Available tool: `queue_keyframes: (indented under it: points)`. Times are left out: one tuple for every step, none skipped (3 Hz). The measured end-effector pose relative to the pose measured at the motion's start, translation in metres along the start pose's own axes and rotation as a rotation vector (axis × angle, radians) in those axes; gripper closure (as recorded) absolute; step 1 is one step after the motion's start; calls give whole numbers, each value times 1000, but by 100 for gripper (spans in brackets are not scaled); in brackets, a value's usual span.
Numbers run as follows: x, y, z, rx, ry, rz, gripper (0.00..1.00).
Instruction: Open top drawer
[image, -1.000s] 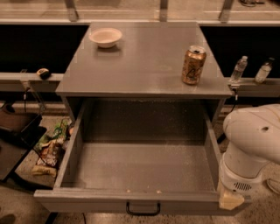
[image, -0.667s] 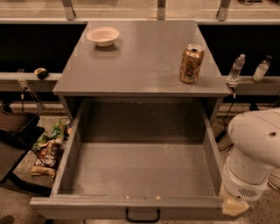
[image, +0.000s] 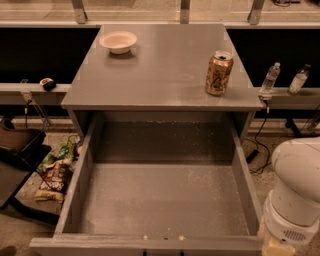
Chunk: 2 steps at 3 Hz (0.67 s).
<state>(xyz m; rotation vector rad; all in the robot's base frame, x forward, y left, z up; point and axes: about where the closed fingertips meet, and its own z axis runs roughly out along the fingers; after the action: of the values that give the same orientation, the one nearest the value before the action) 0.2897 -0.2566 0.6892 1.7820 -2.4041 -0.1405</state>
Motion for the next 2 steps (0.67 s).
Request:
queue_keyframes:
  points:
    - [7,14,1,-19,-4,17,98]
    - [7,14,1,-19,-4,17,76]
